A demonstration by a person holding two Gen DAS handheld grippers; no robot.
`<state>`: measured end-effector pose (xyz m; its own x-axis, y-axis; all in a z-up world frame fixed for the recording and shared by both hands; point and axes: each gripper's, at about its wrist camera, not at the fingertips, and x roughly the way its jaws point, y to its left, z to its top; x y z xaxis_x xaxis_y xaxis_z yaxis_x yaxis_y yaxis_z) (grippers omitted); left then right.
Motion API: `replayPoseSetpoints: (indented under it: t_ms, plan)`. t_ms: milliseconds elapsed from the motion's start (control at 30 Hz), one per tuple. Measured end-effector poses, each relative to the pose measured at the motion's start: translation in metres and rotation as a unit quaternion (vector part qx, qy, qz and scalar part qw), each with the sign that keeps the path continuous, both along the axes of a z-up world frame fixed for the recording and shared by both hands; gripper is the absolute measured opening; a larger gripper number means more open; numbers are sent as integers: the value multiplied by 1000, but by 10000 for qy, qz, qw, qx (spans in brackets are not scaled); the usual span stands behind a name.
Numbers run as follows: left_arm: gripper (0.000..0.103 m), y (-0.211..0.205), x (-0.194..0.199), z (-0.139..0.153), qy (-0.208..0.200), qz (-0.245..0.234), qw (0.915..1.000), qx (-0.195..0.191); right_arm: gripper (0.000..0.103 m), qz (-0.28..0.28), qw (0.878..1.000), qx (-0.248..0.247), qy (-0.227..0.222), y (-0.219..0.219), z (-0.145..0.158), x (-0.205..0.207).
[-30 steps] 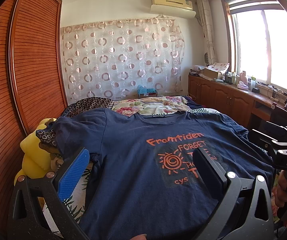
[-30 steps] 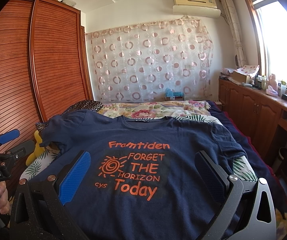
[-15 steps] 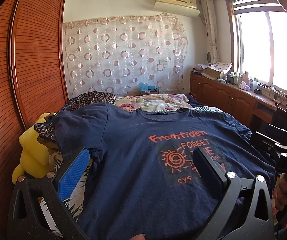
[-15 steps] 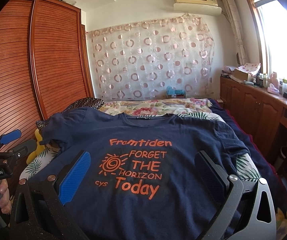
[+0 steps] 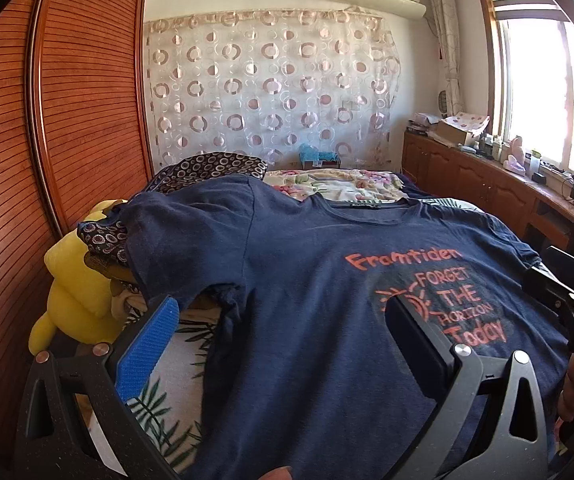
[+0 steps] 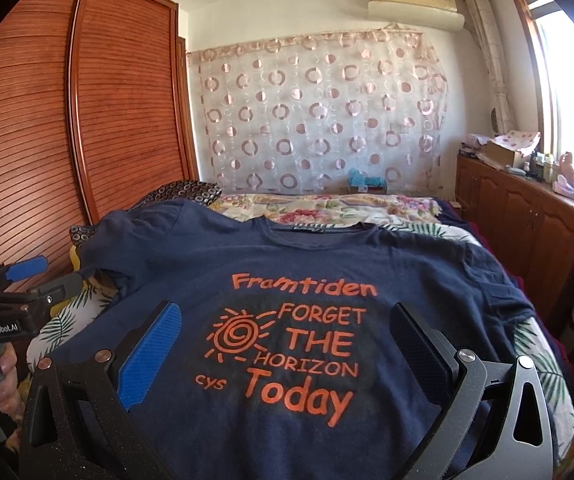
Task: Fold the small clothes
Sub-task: 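Move the left gripper to the sleeve beside the patterned cloth and grasp it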
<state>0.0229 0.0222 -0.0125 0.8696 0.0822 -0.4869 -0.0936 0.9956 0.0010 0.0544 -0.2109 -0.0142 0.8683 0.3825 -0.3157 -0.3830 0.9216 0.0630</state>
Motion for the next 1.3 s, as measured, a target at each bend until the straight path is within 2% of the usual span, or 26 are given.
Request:
replayPoseSetpoints:
  t_ms: [200,500,833,1000,1067,1100,1167,1233,1300]
  plan:
    - [103,25,12,-1,41,69,10000,55,103,252,9992,51,299,4,-2,29]
    - [103,70,43,-2,189,63,9998,-58,103,798,9954,10,532,9,15,77]
    - [102,118,73,8,337,40,9994,-100,103,1219,9886,-348,815,12,19,114]
    - [92,150,87,8,527,98,9970,-550,103,1375,9846,-554,923,23,28,133]
    - [78,159,94,4,678,86,9948,-753,103,1455,9827,-604,970,28,29,142]
    - [74,164,97,2,753,72,9936,-844,103,1494,9817,-631,999,30,30,146]
    - [55,171,108,-3,944,34,9901,-1035,103,1568,9798,-652,1055,35,31,153]
    - [50,174,115,-7,1066,58,9883,-1089,103,1659,9775,-660,1125,39,33,160]
    - [49,177,122,-12,1181,68,9857,-1200,103,1721,9756,-684,1180,42,34,168]
